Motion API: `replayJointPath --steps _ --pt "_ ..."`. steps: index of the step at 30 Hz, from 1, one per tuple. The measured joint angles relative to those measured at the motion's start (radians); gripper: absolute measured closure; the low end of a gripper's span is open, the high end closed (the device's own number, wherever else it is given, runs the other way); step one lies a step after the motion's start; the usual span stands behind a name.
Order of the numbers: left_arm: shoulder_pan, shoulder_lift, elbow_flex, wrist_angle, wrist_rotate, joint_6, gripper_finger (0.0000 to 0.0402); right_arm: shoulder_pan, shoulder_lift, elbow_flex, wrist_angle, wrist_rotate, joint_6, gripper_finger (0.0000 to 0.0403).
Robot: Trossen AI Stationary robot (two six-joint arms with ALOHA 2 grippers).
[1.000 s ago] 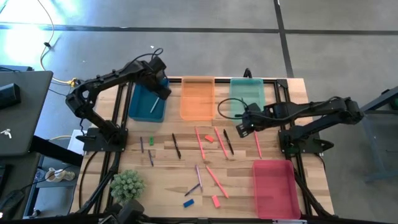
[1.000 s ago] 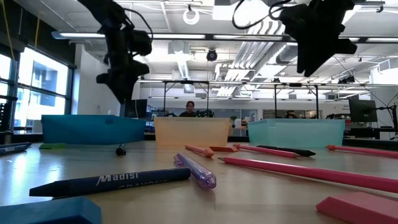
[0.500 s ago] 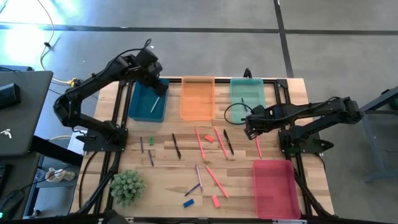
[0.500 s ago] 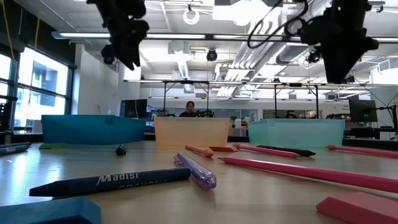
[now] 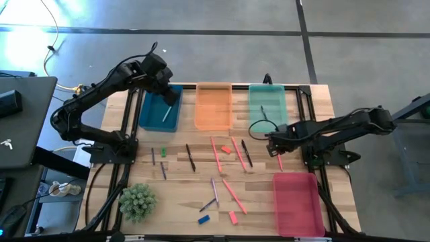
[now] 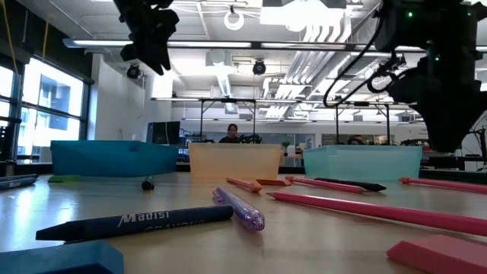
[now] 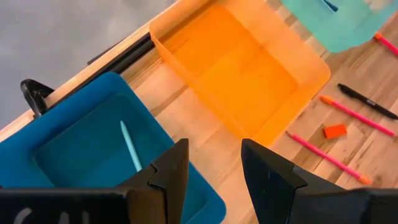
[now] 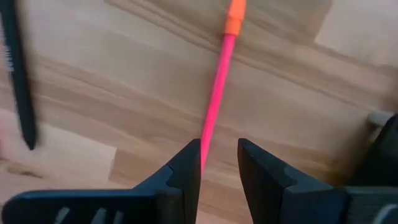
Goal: Sort crayons/erasers/pens/pencils in bins
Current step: Put the pink colored pencil into the pink bin
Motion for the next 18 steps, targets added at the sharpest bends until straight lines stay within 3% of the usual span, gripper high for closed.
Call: replayJointPath --steps 7,14,18 --pt "0.001 0.000 0.000 0.000 -0.025 0.000 0.0264 0.000 0.000 -0.005 0.041 -0.005 0.026 0.0305" --pt "-0.007 0.000 0.000 0.002 -0.061 0.000 0.0264 0.000 0.002 -0.009 0.061 0.039 0.027 0.0272" --pt "-0.006 0.001 0.000 0.003 -0.065 0.000 0.0264 0.000 0.002 -0.072 0.143 0.014 0.033 0.0264"
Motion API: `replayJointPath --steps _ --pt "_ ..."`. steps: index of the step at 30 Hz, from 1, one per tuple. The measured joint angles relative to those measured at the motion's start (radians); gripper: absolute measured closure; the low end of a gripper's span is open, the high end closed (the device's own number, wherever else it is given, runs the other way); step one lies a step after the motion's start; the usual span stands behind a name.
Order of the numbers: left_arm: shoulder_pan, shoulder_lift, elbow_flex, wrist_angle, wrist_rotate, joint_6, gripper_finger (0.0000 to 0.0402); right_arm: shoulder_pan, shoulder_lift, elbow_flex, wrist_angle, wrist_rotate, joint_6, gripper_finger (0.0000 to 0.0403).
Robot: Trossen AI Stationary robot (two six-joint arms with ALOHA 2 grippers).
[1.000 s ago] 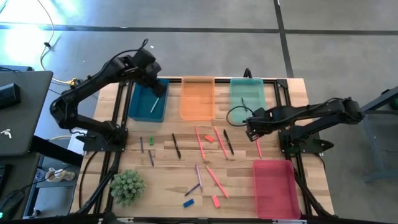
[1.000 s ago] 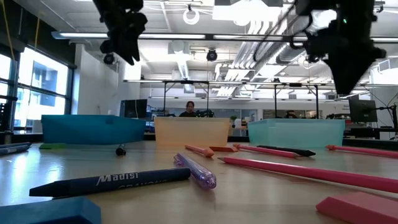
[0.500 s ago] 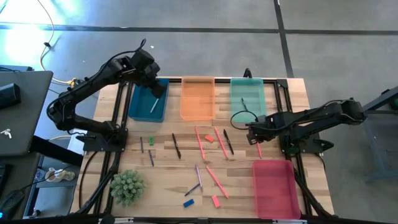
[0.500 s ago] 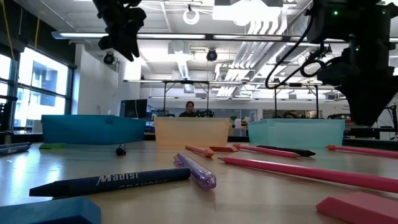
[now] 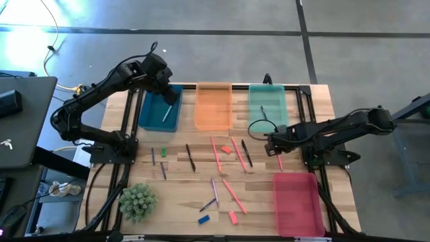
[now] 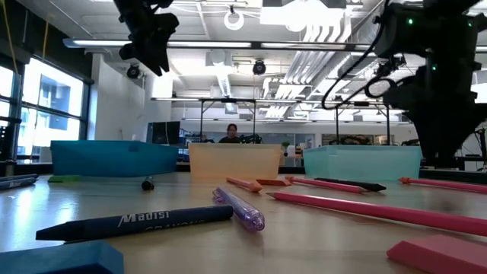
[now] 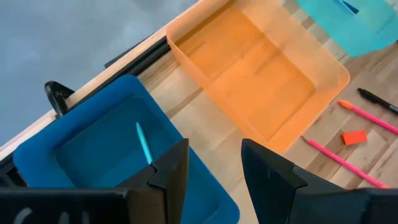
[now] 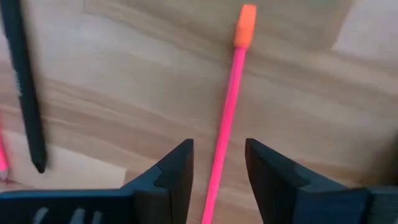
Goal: Sort crayons/erasers/pens/pencils in bins
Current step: Put the pink colored pencil into the pink bin
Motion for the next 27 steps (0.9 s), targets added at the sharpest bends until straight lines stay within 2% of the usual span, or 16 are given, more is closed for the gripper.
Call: replayJointPath --steps 5,12,20,27 --pt "-0.001 0.000 0.000 0.000 0.000 -0.001 0.0264 0.000 0.000 -0.090 0.117 -0.036 0.060 0.0264" --pt "0.000 0.000 0.000 0.001 0.001 -0.024 0.0264 0.000 0.004 -0.134 0.161 -0.046 0.080 0.0264" --pt "-0.001 0.000 0.000 0.001 0.002 -0.025 0.0264 0.000 0.124 -0.110 0.162 -0.051 0.099 0.0271" --pt "-0.001 0.000 0.000 0.003 0.002 -0.026 0.0264 0.000 0.194 -0.049 0.116 -0.042 0.108 0.0305"
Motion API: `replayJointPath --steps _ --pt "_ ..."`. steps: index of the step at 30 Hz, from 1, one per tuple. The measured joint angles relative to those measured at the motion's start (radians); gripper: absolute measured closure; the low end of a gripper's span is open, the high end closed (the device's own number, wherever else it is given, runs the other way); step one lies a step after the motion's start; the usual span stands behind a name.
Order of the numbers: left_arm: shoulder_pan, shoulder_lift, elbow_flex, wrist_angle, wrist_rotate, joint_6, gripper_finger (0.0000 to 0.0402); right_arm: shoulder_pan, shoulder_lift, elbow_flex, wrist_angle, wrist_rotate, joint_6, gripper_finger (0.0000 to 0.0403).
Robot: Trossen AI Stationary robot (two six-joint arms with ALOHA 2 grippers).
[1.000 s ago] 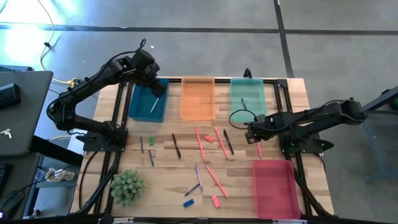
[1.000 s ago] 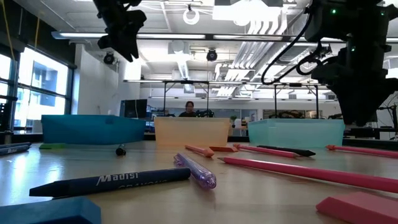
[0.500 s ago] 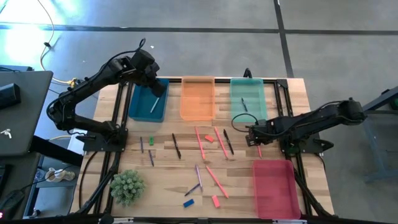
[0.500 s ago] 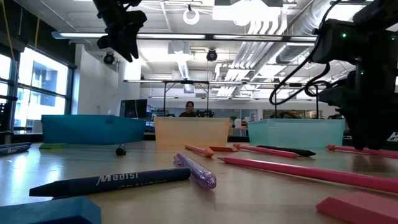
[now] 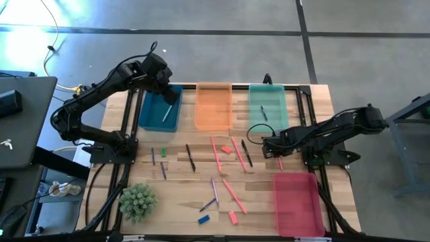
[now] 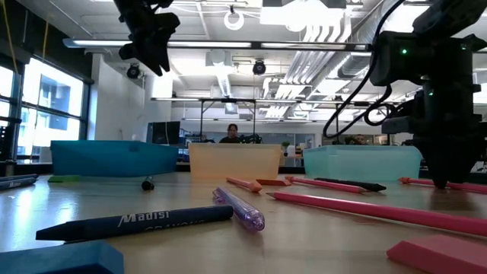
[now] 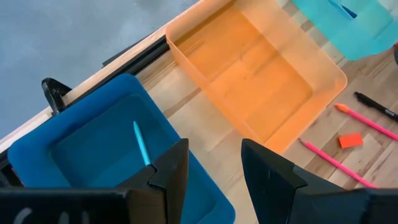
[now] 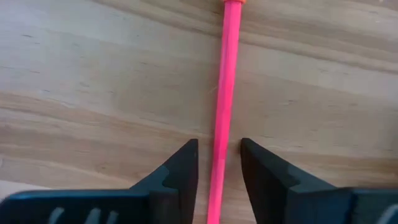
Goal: Sort crayons/erasers/pens/pencils in bins
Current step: Put the pink colored pencil into the pink bin
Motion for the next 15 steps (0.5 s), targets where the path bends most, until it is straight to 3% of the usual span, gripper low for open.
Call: replayJointPath --steps 9,15 --pt "0.000 0.000 0.000 0.000 0.000 0.002 0.0264 0.000 0.024 0.006 0.011 -0.012 0.009 0.0386" --pt "0.000 0.000 0.000 0.000 0.000 0.002 0.0264 0.000 0.024 0.006 0.011 -0.012 0.009 0.0397"
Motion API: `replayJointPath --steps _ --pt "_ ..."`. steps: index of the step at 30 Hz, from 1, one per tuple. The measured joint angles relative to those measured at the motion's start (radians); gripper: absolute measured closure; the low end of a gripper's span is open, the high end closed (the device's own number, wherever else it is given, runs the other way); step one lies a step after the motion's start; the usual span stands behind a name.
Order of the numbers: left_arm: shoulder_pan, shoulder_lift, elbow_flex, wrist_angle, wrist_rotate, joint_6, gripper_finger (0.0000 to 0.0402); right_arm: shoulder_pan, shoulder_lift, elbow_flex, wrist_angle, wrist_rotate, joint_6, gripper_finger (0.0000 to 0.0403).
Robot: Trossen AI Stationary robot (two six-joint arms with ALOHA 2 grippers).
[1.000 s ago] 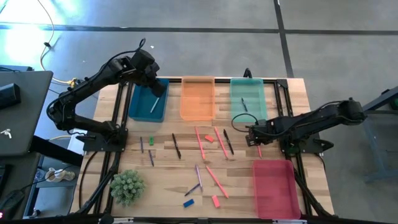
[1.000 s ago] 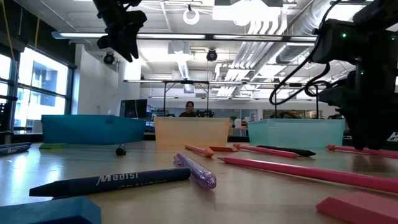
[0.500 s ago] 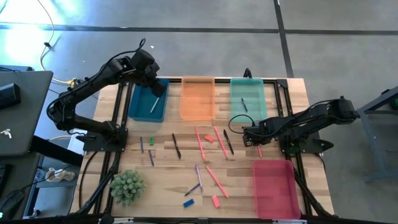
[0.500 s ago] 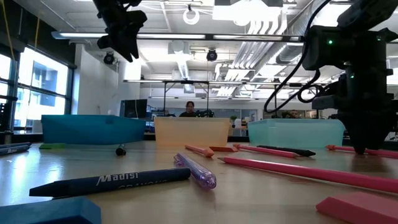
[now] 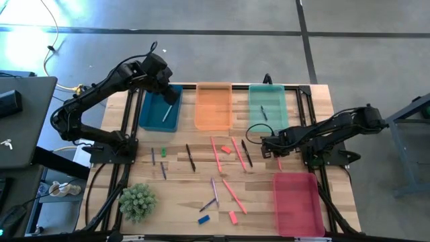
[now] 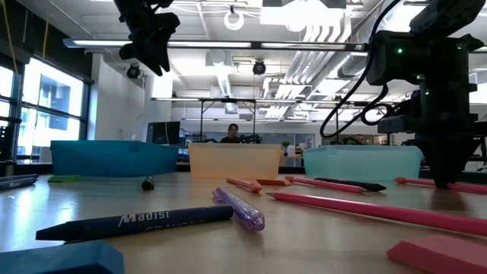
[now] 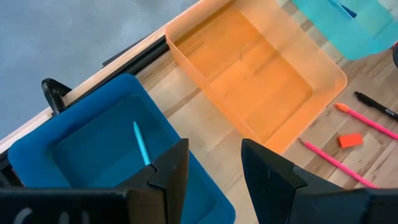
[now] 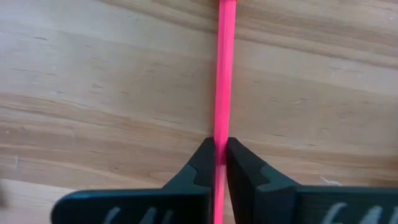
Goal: Sort crayons/erasers/pens/pencils in bins
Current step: Put the pink colored pencil into the pink bin
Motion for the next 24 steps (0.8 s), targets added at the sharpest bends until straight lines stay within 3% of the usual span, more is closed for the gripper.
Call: replayJointPath --steps 24 --pt "0.000 0.000 0.000 0.001 0.000 0.018 0.0264 0.071 0.006 0.045 -0.004 0.042 -0.151 0.0402"
